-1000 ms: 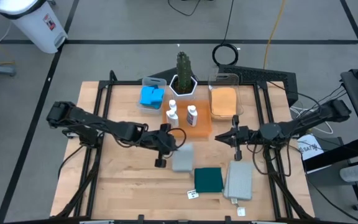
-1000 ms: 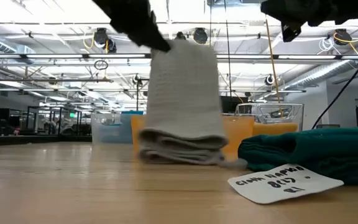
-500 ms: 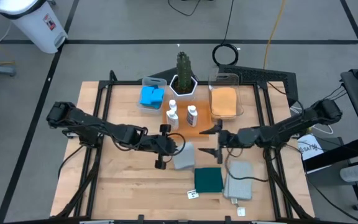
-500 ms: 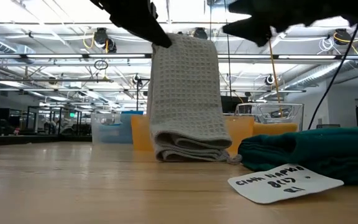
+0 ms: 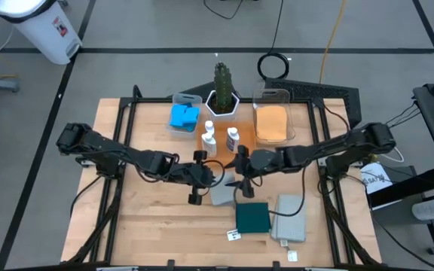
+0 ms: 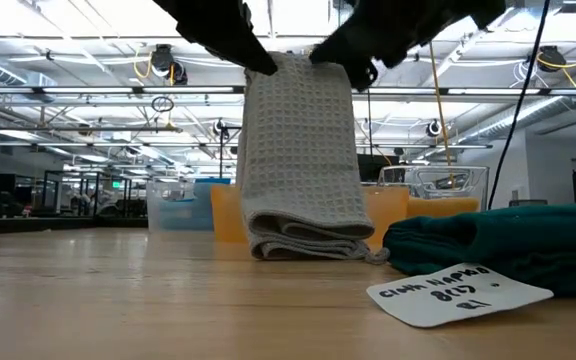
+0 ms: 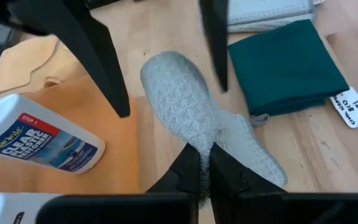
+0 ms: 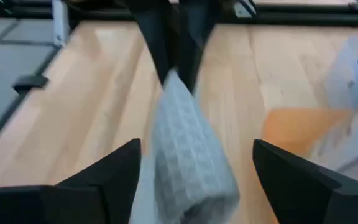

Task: Pick & Place Kitchen Items
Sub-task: Put the gray microfiber towel into the transparent bin

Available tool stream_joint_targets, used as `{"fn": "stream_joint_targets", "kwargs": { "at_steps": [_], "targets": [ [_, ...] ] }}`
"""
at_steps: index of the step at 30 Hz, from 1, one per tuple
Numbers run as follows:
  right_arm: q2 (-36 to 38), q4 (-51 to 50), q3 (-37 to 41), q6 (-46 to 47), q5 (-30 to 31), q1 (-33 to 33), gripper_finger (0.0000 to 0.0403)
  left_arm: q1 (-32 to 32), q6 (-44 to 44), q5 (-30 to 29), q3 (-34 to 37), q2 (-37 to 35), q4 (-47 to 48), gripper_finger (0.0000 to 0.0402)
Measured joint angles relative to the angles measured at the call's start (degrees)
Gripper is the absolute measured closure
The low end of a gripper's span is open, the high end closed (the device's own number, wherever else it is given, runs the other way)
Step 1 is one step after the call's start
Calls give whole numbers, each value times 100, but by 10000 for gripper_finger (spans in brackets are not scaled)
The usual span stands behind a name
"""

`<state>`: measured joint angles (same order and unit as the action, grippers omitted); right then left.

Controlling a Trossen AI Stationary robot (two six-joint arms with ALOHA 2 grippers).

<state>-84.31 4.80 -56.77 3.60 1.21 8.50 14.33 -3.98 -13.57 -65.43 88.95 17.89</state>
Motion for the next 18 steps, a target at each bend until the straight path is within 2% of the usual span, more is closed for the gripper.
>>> {"fn": "stream_joint_targets", "kwargs": {
  "at_steps": [5, 10, 18],
  "targets": [
    [-190, -25, 1, 0, -2, -98, 158, -4, 13, 5, 32, 0, -41, 383],
    [-186, 22, 3, 6, -2, -105, 200, -20, 19, 9, 42, 0, -71, 392],
    [-186, 9, 4, -59, -437, -108, 298, -20, 112, 35, 42, 0, -103, 373]
  ]
}}
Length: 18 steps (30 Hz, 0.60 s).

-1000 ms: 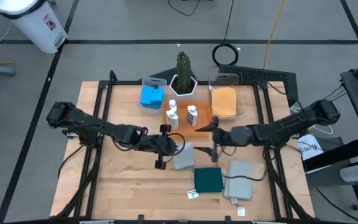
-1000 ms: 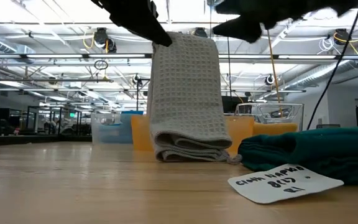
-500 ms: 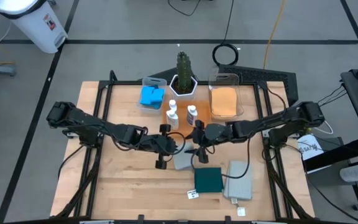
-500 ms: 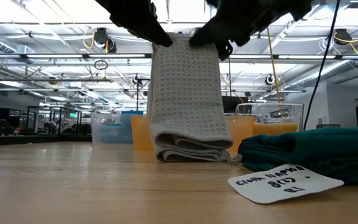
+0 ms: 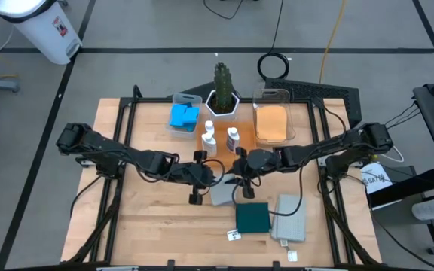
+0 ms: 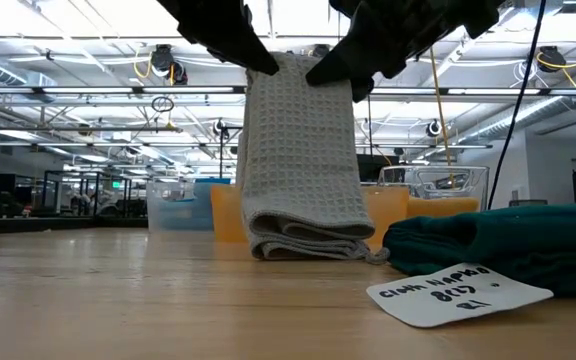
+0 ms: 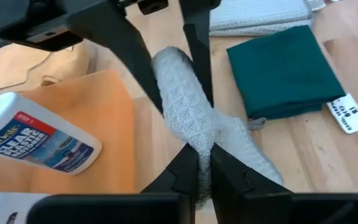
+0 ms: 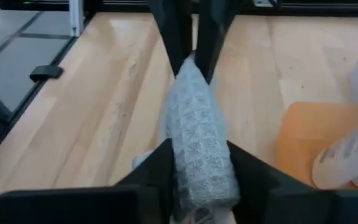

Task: Pick & Place Kitchen Items
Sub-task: Put the gray microfiber towel into the transparent bin

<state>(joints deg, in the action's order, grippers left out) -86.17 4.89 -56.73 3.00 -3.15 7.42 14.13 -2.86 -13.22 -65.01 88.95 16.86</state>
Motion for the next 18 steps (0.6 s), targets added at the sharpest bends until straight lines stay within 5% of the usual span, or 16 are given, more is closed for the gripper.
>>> {"fn": "stream_joint_targets", "kwargs": {
  "at_steps": [6, 18],
  "targets": [
    [67, 92, 0, -177, -686, -2, 391, -7, 67, 125, 4, 0, -190, 368],
    [677, -317, -9, -227, -867, 46, 400, 10, 189, 187, 2, -544, -804, 365]
  ]
}}
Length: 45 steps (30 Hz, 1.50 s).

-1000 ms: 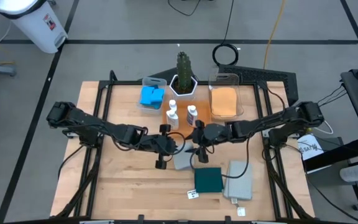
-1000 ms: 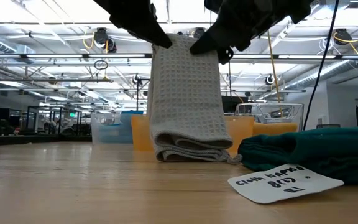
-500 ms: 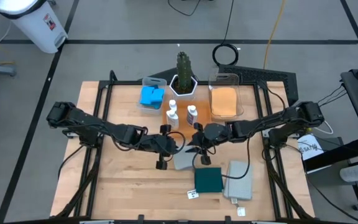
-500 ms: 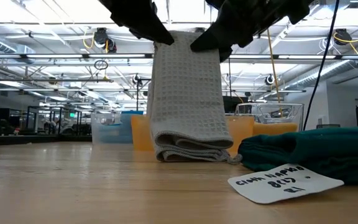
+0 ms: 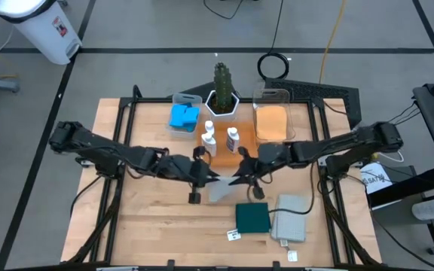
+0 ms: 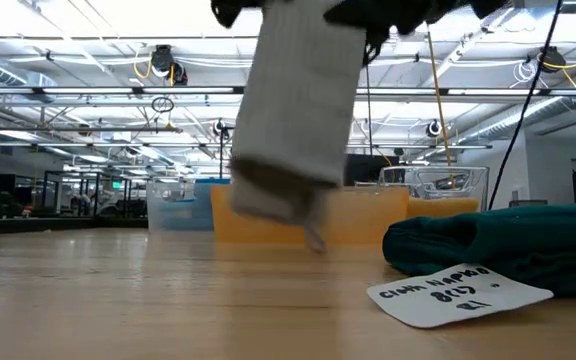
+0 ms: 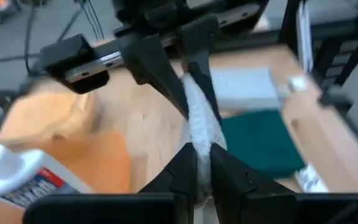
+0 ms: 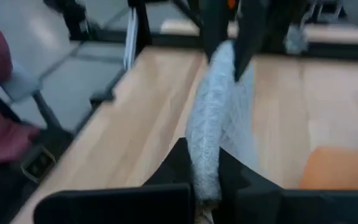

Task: Pick & Place Kitchen Items
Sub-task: Put the gray microfiber towel into the transparent bin

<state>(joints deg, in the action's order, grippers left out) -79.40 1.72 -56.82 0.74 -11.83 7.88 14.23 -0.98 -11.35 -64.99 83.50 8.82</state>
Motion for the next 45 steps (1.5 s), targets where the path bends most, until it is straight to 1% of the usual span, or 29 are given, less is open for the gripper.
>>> {"fn": "stream_joint_targets", "kwargs": {
  "at_steps": [3, 5, 9, 14, 18, 21, 27, 31, 34, 38, 41, 42, 45],
  "targets": [
    [371, -278, -13, 8, 57, -2, 400, -21, 29, 258, 129, -314, -113, 364],
    [616, -603, 33, 7, -59, 8, 401, -10, 29, 411, 280, -482, -63, 364],
    [1059, -948, 35, 8, -70, 11, 401, -12, 49, 465, 497, -604, -93, 364],
    [1562, -1141, 134, 4, 126, -42, 402, -21, 85, 439, 555, -640, -140, 364],
    [2019, -1355, 132, -36, 141, -292, 402, -43, 83, 424, 555, -625, -94, 364],
    [2316, -1658, 134, -148, 136, -627, 402, -48, 71, 370, 555, -625, -96, 364],
    [2911, -1912, 136, -659, 111, -1710, 402, -71, -38, 354, 557, -625, -117, 364],
    [3200, -2027, 136, -1233, 106, -2643, 402, -113, -43, 319, 557, -625, -86, 364],
    [3274, -2042, 136, -1700, 108, -3396, 402, -147, -44, 322, 557, -623, -75, 364],
    [3171, -1938, 136, -2325, 106, -4395, 403, -212, -48, 321, 557, -623, 102, 364],
    [2889, -1909, 134, -2926, 97, -5056, 403, -281, -50, 326, 557, -623, 256, 364],
    [2756, -1903, 134, -3133, -6, -5262, 403, -309, -50, 327, 557, -623, 295, 364],
    [2297, -1758, 134, -3722, -643, -5857, 403, -392, -50, 325, 557, -623, 378, 364]
  ]
}}
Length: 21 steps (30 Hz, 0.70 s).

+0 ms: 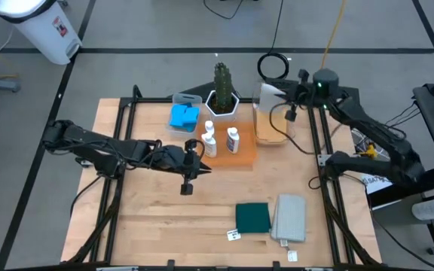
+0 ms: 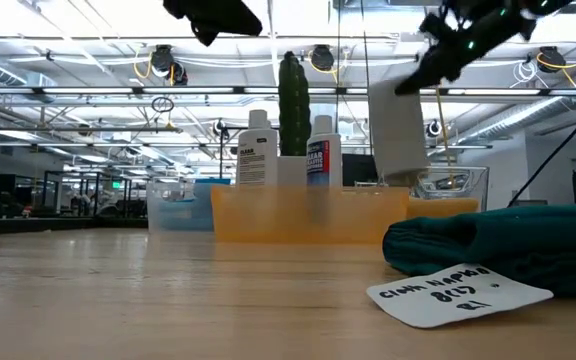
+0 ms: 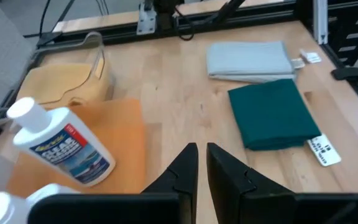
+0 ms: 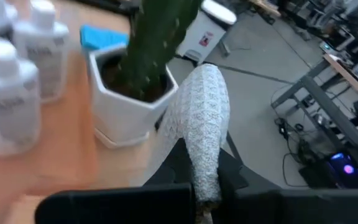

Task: Pick & Place Kitchen Items
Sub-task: Put the gray microfiber towel into the transparent bin

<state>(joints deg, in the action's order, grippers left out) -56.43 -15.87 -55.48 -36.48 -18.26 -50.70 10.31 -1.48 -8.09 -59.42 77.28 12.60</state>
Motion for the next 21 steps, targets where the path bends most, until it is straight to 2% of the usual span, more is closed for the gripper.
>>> {"fn": "stream_joint_targets", "kwargs": {
  "at_steps": [4, 12, 17, 21],
  "targets": [
    [-672, 498, 0, -489, -453, -514, 403, -121, 0, 5, 0, 0, 99, 364],
    [-1615, 1335, 0, -947, -418, -924, 403, -323, 21, 4, 0, 2, 238, 364],
    [-1603, 1765, 0, -1116, -65, -936, 403, -374, 48, 5, 0, 2, 251, 364],
    [-1471, 1659, -2, -1067, -292, -938, 403, -392, 46, 6, 0, 2, 274, 364]
  ]
}}
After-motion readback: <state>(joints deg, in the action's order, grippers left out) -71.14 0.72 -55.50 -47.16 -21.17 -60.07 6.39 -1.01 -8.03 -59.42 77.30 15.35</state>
